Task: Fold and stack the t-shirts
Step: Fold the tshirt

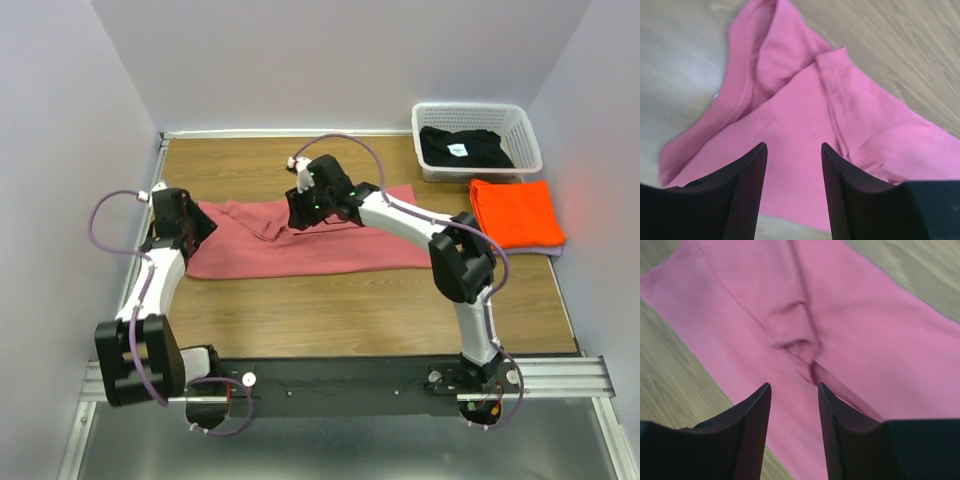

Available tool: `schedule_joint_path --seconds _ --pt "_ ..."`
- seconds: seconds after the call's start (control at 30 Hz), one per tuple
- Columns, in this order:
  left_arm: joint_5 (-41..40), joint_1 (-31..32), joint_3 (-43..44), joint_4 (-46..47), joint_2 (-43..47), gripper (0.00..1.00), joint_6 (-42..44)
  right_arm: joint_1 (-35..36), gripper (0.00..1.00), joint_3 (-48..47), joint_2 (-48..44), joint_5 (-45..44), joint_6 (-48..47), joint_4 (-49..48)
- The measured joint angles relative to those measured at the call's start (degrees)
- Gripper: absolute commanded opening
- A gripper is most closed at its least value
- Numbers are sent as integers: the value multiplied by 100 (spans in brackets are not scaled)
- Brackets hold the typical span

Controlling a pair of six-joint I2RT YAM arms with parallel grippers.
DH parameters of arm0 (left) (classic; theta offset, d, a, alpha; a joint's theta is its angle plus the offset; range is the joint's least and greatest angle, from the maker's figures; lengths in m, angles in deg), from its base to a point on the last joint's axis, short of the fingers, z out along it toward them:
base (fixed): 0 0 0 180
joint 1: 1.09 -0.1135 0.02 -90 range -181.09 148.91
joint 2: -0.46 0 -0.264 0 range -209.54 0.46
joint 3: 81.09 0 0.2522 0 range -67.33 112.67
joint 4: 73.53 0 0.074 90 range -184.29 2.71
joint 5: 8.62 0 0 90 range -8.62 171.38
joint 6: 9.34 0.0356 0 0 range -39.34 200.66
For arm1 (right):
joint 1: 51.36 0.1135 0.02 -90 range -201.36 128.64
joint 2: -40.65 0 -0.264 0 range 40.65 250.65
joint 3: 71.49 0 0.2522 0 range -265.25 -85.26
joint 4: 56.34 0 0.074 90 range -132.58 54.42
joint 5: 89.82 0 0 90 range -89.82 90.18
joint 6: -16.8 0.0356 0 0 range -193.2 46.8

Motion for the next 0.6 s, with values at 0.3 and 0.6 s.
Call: schedule_joint_path --seconds 0.3,0.6 --pt "304 103 807 636 -1679 52 251 236 49 -540 935 354 887 -181" --pt "509 111 1314 887 -2763 49 339 214 49 -278 1040 444 2337 -918"
